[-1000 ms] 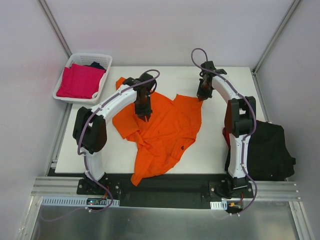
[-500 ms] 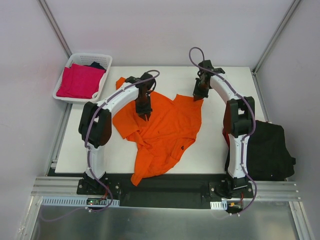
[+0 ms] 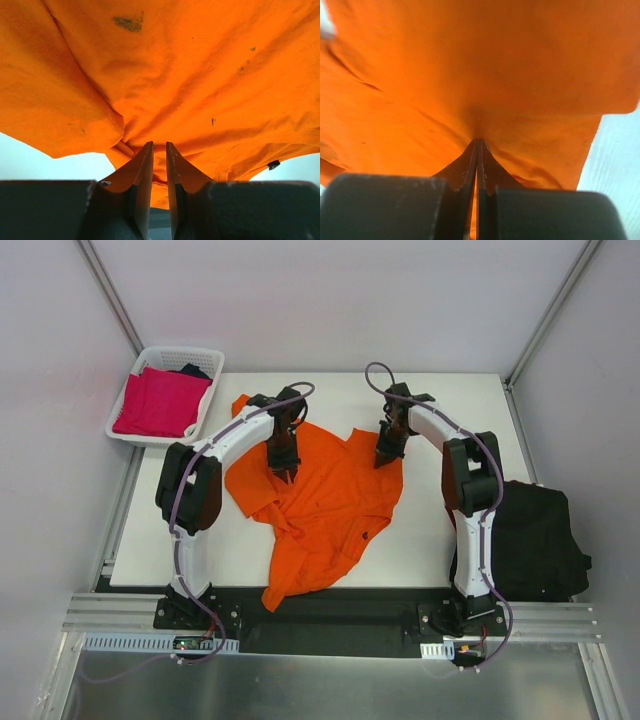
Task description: Fold and stack the t-shirts
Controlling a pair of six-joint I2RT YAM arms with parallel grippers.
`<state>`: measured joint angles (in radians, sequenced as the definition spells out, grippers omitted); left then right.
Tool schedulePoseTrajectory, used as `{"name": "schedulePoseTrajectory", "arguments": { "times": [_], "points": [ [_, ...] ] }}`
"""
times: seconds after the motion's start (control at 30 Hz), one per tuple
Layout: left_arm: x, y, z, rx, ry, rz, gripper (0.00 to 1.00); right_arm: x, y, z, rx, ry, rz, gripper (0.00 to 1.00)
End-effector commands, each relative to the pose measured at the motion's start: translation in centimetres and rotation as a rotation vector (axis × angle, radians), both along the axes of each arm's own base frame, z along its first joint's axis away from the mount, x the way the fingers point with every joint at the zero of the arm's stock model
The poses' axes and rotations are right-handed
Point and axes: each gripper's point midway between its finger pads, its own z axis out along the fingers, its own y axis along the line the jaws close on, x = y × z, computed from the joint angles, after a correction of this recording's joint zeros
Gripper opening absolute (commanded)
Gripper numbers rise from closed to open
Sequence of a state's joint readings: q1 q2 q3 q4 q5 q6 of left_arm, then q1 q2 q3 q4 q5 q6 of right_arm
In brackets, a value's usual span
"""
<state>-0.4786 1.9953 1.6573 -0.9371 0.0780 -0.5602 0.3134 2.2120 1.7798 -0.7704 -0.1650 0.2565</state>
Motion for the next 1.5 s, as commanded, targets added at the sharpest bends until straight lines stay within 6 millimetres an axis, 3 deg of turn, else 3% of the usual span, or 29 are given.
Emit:
{"name": "schedulePoseTrajectory", "arguments": {
  "times": [0.0,0.33,0.83,1.47],
  "points": [
    [-0.8,0.1,0.2,0.002,0.011,-0.018,0.17,-0.5,1.1,1.1,0.055,-0.013,-0.02,0.01],
    [-1.8,0.9,-0.2,0.026,0.028,-0.017,0.17,-0.5,0.7,-0.1,0.055,0.009,-0.043,0.01],
    [-2.8,1.9,-0.1,0.049,0.031,-0.028,0.17,2.6,-3.6,-0.3,0.055,-0.015,-0.167,0.01],
    [-5.3,3.0,-0.3,0.069,0.054,-0.016,0.17,11.1,-6.3,-0.6,0.229,-0.074,-0.295,0.01]
  ]
}}
